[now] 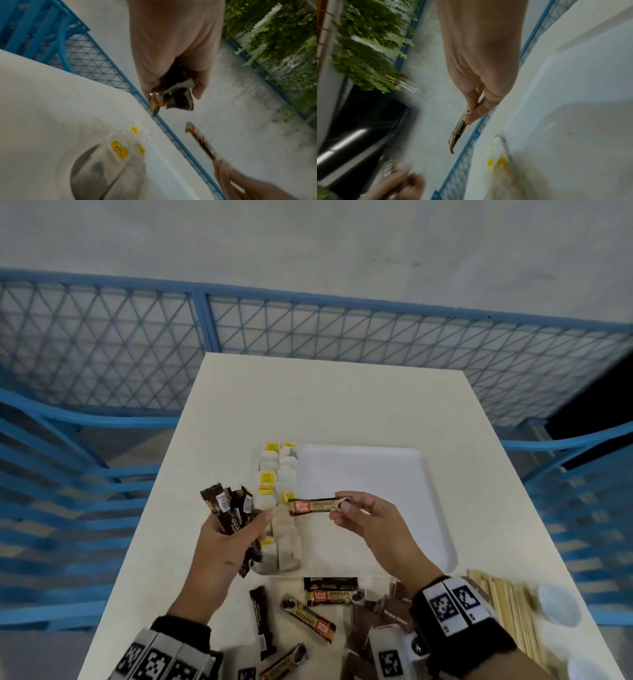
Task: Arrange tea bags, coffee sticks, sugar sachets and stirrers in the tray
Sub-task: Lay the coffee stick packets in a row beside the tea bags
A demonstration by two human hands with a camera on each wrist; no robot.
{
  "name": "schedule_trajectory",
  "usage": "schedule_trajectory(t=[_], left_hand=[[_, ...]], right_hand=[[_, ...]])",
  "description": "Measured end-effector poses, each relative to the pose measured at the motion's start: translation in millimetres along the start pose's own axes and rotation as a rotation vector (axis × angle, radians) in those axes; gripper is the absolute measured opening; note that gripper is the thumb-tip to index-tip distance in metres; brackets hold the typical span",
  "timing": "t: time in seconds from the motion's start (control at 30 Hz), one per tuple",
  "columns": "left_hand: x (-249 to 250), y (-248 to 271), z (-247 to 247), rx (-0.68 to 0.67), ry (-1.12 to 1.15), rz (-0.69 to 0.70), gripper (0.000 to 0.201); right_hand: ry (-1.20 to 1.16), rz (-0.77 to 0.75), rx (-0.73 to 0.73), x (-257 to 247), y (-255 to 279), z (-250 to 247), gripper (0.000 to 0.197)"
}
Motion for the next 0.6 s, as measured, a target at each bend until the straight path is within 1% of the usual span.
schedule_trajectory(t=[0.1, 0.23, 0.3, 0.37, 0.4, 0.43, 0.5, 0.53, 0.57, 0.6], left_hand=[[-6, -6, -9, 0.044, 0.033, -0.051, 0.01], [-15, -9, -20, 0.133, 0.087, -0.09, 0.007], [-20, -10, -25, 0.166, 0.097, -0.099, 0.005], [-21, -11, -28, 0.169, 0.096, -0.093, 0.008], [-22, -12, -29, 0.159, 0.095, -0.087, 0.017], [-23, -14, -30, 0.144, 0.087, -0.084, 0.032], [-23, -18, -31, 0.122, 0.047, -0.085, 0.071], [-23, -21, -31, 0.123, 0.038, -0.084, 0.084], [-23, -24, -31, 0.132, 0.037, -0.081, 0.089], [-24, -27, -30, 0.144, 0.033, -0.08, 0.085]], right_hand=[[0.0, 0.02, 0.118, -2, -28, -24, 0.014], [0.123, 0.069, 0.294, 1, -74, -48, 0.013], [0.149, 0.087, 0.347, 4, -97, -53, 0.017], [0.175, 0.11, 0.359, 7, -118, -55, 0.02], [0.199, 0.116, 0.359, 9, -128, -54, 0.02], [0.225, 0.116, 0.36, 10, -139, -54, 0.021], [0.277, 0.107, 0.368, 14, -158, -52, 0.021], [0.306, 0.103, 0.371, 16, -166, -51, 0.021], [0.333, 0.102, 0.372, 19, -173, -50, 0.021], [0.358, 0.102, 0.374, 22, -179, -48, 0.02]])
Point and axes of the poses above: each hand's wrist, its own y-axis away from the middle knuckle, its own z-axis out of the palm, x = y × z, the point moved 6 cm from there along -y, towards the middle knuckle, and after that the axes turned 1 degree about x, right-handed, at the moved point
